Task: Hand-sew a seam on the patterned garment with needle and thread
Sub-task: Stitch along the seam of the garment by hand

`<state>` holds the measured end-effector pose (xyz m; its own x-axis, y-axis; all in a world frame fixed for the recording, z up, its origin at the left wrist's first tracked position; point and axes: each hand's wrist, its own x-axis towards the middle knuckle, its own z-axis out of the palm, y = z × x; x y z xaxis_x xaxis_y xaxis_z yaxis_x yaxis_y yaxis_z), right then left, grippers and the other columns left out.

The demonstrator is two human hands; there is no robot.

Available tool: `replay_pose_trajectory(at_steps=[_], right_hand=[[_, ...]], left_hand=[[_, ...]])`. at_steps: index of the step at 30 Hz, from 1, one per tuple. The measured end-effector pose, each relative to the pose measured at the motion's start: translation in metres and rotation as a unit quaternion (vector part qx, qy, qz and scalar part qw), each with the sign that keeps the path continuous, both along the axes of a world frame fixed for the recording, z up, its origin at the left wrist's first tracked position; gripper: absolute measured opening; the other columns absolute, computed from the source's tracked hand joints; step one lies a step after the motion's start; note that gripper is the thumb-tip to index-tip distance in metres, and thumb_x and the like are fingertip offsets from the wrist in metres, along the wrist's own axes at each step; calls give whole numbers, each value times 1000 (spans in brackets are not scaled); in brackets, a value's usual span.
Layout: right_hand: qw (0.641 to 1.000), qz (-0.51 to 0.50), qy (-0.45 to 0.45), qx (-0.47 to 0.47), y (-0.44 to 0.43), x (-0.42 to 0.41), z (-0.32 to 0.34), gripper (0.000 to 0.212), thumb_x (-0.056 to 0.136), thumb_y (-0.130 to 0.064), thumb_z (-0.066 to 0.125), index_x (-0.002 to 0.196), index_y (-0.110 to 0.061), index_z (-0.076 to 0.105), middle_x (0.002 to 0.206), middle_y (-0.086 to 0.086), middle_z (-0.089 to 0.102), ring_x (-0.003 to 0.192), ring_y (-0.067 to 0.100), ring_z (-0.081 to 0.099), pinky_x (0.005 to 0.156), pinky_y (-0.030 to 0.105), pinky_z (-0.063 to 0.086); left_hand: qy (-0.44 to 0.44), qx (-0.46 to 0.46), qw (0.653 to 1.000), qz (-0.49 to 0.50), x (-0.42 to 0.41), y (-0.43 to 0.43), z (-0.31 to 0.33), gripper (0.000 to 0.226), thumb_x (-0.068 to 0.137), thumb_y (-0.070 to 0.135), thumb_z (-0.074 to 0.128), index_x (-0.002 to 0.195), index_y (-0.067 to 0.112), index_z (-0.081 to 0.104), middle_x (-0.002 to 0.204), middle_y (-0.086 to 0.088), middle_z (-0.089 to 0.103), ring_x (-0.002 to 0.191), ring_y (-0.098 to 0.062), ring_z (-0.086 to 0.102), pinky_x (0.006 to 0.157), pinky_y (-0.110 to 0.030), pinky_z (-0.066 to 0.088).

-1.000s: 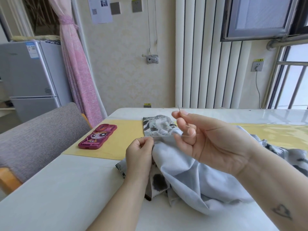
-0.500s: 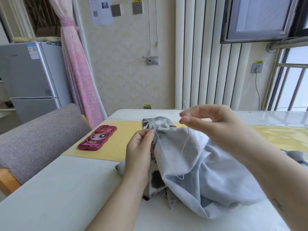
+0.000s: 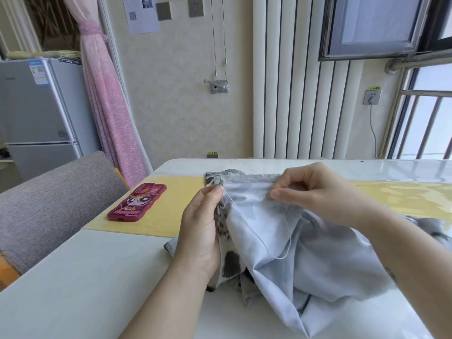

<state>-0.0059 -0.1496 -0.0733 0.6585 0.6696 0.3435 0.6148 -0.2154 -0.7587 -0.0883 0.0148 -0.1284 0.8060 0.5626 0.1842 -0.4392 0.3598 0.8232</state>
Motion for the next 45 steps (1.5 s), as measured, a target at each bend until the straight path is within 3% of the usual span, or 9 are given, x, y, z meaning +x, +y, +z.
replay_pose_trajectory(at_steps=[3, 6, 8, 12, 18, 24, 32, 36, 45], right_hand=[[999, -10, 7, -37, 1, 3, -4, 8, 80, -24, 72, 74, -19, 74, 79, 6, 73, 78, 21, 66, 81, 37, 51], [995, -33, 11, -93, 3, 4, -10, 10, 82, -24, 70, 72, -21, 73, 74, -4, 71, 66, 1, 57, 70, 22, 45], [995, -86, -23, -54, 5, 3, -7, 10, 81, -26, 70, 72, -24, 72, 82, -9, 70, 65, -3, 55, 71, 21, 43], [983, -122, -69, 118, 8, -22, 17, 12, 85, -23, 66, 74, -19, 69, 68, -4, 70, 61, 5, 60, 67, 28, 50], [998, -38, -35, -44, 35, -55, 2, 19, 89, -26, 59, 72, -20, 62, 45, -5, 60, 38, 5, 48, 50, 20, 43], [997, -55, -19, -44, 39, -53, -3, 19, 90, -26, 58, 72, -21, 62, 44, -4, 60, 35, 3, 46, 48, 19, 42], [996, -60, -16, -60, 39, -53, -3, 19, 91, -27, 57, 73, -23, 62, 43, -5, 59, 36, 3, 46, 49, 20, 42], [996, -61, -15, -65, 39, -54, -2, 20, 91, -25, 57, 72, -23, 62, 43, -6, 59, 36, 3, 46, 49, 18, 42], [996, -59, -20, -66, 38, -54, -1, 20, 92, -27, 57, 73, -23, 62, 41, -8, 58, 36, 3, 46, 47, 15, 40]], left_hand=[[27, -51, 998, -36, 1, -3, -2, 43, 88, 20, 55, 121, -9, 56, 119, -27, 62, 111, -38, 61, 98, -47, 46], [46, -78, 994, -57, 1, -5, -3, 51, 81, 27, 60, 122, -3, 59, 121, -25, 62, 113, -38, 60, 102, -49, 45], [39, -87, 994, -60, 1, -6, -2, 56, 77, 29, 61, 123, -3, 59, 123, -26, 61, 114, -39, 60, 103, -52, 42], [21, -88, 996, -26, 1, -6, -1, 60, 76, 28, 65, 122, -9, 54, 122, -29, 60, 113, -41, 59, 100, -50, 44], [15, -75, 997, 8, -1, -7, -2, 53, 74, 25, 65, 112, -11, 55, 101, -24, 59, 91, -33, 58, 87, -48, 47], [-3, -74, 997, -3, 1, -8, -3, 18, 88, 14, 58, 102, 5, 60, 93, -22, 60, 83, -30, 58, 74, -37, 49], [0, -70, 997, 11, 1, -8, -2, 39, 77, 21, 64, 106, -5, 59, 96, -23, 59, 88, -32, 57, 80, -43, 47], [1, -69, 998, 13, 2, -7, -4, 10, 86, 15, 62, 91, 7, 61, 91, -19, 59, 86, -29, 56, 79, -41, 46], [-2, -67, 998, 18, 2, -9, -1, 13, 88, 13, 58, 76, 13, 61, 77, -12, 61, 79, -26, 57, 76, -40, 47]])
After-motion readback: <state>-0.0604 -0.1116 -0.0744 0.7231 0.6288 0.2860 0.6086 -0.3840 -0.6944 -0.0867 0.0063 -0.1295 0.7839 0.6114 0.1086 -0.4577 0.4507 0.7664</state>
